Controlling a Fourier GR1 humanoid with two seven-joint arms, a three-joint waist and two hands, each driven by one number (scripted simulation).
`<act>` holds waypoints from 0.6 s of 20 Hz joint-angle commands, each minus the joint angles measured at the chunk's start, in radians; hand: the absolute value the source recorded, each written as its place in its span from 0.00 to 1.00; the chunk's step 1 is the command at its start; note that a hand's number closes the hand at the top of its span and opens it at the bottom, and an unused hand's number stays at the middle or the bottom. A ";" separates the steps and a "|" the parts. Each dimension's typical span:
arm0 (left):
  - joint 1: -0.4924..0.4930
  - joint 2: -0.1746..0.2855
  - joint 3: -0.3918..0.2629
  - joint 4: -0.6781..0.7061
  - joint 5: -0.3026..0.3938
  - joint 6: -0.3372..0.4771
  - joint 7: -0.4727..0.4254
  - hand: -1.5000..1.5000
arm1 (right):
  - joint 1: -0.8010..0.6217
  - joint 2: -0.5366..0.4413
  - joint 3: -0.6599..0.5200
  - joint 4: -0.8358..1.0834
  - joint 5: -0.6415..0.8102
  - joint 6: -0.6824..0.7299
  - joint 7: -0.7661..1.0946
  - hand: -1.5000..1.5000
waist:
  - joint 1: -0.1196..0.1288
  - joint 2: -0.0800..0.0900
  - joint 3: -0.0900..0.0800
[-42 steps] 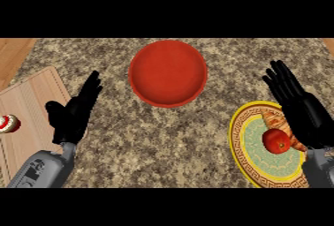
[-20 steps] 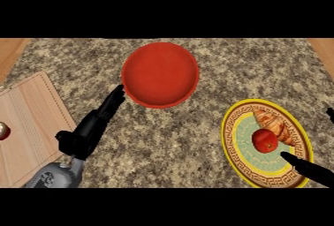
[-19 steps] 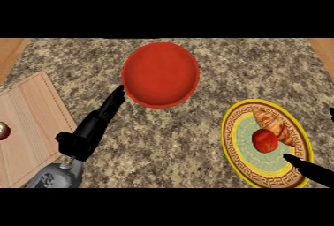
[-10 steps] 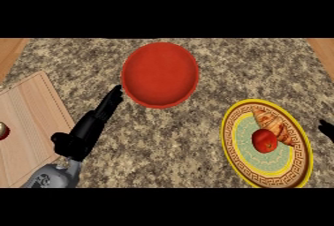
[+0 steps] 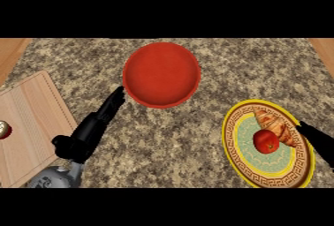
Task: Pick the tomato from the plate and place it in the bowl
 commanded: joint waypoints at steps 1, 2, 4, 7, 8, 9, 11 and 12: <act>0.028 -0.033 -0.009 0.010 -0.040 -0.007 -0.030 0.50 | -0.106 0.095 0.134 -0.061 0.109 0.044 0.203 0.00 | 0.007 0.002 0.001; -0.055 -0.054 0.025 0.044 -0.035 -0.020 0.044 0.50 | -0.050 0.094 0.096 -0.024 0.117 0.049 0.121 0.00 | -0.003 0.001 0.002; -0.004 -0.048 0.057 0.080 -0.044 -0.063 -0.048 0.50 | -0.037 0.108 0.082 -0.081 0.141 0.073 0.132 0.00 | -0.003 0.000 0.002; 0.040 -0.036 0.070 -0.012 -0.043 -0.070 -0.025 0.50 | -0.134 0.183 0.141 0.039 0.251 0.014 0.118 0.00 | 0.004 0.000 0.002; 0.009 -0.056 0.087 0.091 -0.050 -0.102 -0.052 0.50 | -0.106 0.204 0.135 0.013 0.256 0.009 0.111 0.00 | -0.001 0.001 0.002; -0.013 -0.103 0.051 0.060 -0.091 -0.046 -0.003 0.50 | -0.075 0.184 0.082 -0.014 0.229 0.008 0.079 0.00 | -0.004 0.000 0.002; -0.019 -0.060 0.122 0.099 -0.052 -0.129 -0.039 0.50 | -0.094 0.212 0.103 0.060 0.297 -0.032 0.034 0.00 | -0.002 0.001 0.002; -0.033 -0.136 0.055 0.107 -0.112 -0.060 -0.021 0.50 | -0.090 0.224 0.109 0.022 0.315 -0.038 0.062 0.00 | -0.004 0.001 0.002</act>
